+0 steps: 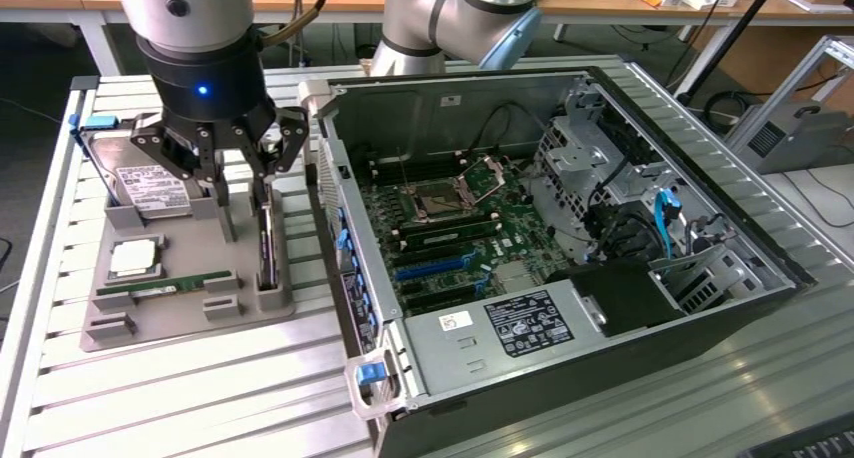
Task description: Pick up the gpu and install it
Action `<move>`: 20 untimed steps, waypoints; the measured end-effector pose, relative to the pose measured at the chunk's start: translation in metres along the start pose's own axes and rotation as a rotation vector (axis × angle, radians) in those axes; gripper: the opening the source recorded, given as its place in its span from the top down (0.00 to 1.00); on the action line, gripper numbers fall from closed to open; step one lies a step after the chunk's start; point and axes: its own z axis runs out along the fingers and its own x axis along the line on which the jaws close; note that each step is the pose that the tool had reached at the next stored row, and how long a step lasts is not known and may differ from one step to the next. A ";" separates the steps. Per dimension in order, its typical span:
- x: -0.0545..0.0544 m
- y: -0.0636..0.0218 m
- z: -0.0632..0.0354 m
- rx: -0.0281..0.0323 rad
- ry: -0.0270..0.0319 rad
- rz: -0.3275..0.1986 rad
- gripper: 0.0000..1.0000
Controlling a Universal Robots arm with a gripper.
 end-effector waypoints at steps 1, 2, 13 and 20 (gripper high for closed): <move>0.000 0.0000 0.0003 0.0000 -0.0001 0.000 0.58; 0.000 0.0000 0.0006 0.0000 -0.0001 0.000 0.58; 0.000 -0.0002 0.0038 0.0000 -0.0001 0.000 0.58; 0.000 -0.0003 0.0050 0.0000 0.0000 0.000 0.58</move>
